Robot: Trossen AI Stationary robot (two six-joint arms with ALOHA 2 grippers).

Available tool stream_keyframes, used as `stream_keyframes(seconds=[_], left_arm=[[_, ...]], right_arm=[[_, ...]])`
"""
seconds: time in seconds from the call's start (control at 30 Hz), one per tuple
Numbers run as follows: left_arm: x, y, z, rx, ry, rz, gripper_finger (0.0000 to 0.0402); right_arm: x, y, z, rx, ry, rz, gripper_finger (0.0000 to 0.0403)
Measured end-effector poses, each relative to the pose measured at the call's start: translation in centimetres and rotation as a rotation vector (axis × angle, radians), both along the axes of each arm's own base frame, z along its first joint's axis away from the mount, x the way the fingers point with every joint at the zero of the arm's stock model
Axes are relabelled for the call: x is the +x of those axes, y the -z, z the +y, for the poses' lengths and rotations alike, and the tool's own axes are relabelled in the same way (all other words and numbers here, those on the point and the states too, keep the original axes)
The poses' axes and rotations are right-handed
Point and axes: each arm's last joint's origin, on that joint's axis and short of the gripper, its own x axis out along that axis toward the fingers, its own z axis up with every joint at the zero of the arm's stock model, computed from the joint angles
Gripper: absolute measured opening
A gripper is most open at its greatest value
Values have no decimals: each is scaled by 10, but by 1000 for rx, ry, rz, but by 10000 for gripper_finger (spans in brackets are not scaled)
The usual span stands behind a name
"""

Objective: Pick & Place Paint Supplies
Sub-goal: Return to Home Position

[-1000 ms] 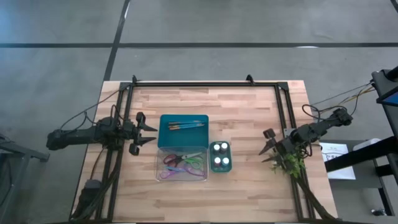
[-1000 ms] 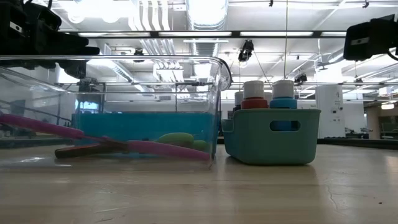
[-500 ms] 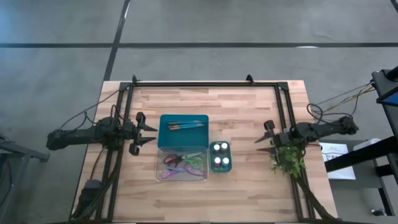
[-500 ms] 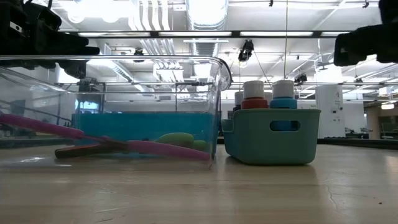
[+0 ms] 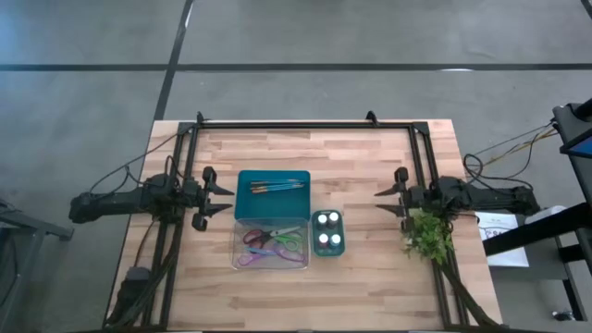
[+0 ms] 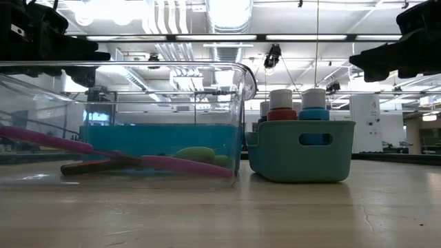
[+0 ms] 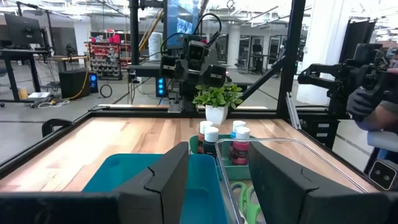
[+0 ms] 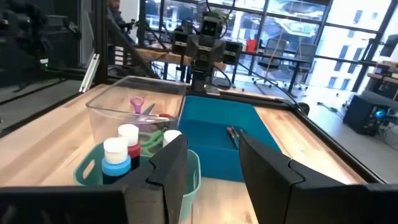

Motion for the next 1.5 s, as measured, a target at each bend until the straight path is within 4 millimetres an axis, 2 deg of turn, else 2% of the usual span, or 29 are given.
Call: stream_keyframes(seconds=[1.5], left_arm=[[0,0,0,0,0,0,173]], right_arm=[[1,1,0,-24,-1,14,143]])
